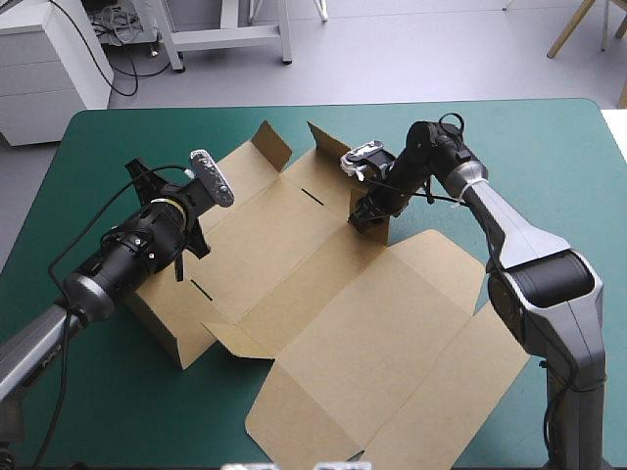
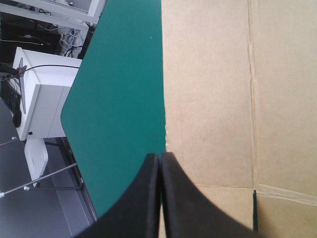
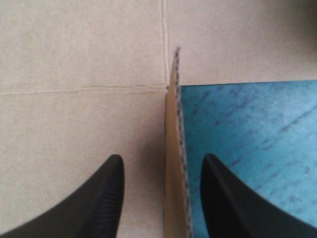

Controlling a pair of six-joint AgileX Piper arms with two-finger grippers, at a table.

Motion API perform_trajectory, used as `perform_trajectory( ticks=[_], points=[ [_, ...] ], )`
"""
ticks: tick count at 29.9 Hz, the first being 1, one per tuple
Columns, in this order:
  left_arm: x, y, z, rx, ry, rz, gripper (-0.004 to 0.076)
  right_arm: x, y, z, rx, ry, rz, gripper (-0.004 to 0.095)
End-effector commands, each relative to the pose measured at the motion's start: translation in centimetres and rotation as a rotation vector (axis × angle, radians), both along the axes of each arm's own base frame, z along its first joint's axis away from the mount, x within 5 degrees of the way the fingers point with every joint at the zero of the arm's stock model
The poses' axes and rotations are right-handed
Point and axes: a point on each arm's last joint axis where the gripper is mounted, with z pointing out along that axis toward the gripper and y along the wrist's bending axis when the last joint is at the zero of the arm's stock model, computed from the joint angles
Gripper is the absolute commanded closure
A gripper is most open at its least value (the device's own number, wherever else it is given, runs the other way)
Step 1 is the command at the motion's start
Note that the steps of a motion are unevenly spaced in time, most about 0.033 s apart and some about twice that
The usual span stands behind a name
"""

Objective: Fold the box

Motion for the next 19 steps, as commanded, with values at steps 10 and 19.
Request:
perform_trajectory(
  ticks=[10,19],
  points=[
    [-0.26,-0.18,2.28,-0.081,-0.094,0.0,0.0734,-0.35,0.07,3.28,0.05,-0.089,0.006,0.0927],
    [-0.42,0.11,2.18,-0.162,-0.088,0.094,0.0734,-0.38,0.09,3.94,0.017,-0.173,0.183,0.0927]
  ],
)
